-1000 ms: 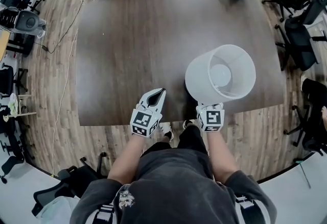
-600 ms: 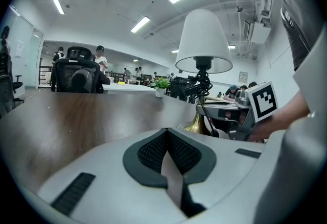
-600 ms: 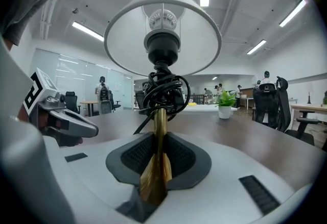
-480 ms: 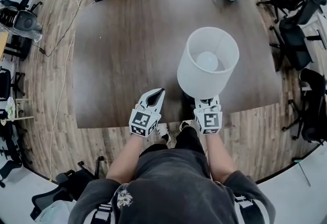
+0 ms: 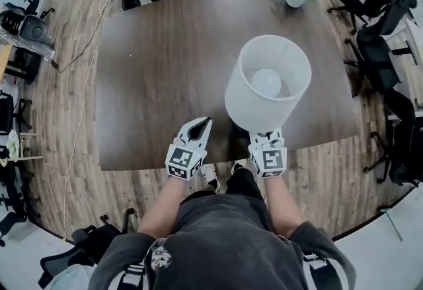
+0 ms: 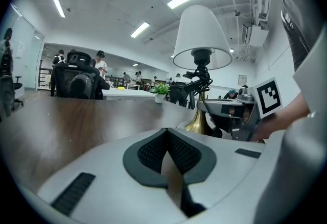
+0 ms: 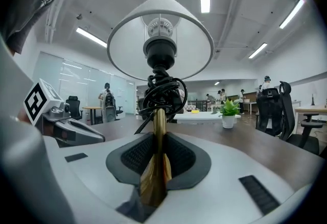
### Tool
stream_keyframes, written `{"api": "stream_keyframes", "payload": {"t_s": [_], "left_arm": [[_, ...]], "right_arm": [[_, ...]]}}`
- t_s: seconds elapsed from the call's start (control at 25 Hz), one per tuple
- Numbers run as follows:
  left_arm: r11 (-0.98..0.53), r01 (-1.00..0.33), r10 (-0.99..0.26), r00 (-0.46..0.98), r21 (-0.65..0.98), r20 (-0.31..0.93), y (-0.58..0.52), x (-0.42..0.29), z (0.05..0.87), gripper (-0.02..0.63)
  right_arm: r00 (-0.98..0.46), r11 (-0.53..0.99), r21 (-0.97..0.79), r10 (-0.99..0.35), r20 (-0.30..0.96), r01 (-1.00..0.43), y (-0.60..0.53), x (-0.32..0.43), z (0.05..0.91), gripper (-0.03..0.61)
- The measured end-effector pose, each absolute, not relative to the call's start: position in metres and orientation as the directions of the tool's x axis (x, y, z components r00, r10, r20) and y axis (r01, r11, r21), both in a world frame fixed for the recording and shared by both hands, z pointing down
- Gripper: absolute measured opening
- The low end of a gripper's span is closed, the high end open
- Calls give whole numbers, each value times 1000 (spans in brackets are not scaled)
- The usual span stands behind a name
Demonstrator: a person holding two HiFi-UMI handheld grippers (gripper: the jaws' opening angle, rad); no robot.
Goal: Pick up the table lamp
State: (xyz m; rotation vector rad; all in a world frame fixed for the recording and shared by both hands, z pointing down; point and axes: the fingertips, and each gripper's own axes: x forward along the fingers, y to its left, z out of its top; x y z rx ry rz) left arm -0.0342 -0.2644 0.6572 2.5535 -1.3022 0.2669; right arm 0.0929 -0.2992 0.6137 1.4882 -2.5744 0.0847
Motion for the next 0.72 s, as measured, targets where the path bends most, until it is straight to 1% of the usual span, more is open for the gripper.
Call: {"api": "stream_keyframes", "payload": {"t_s": [0.72], "left_arm": [[-594,-795,-786,606,127,118,-298,-37,562,8]], "right_arm": [[-513,515,43,-857,47,-856,-304,80,474,94]]}}
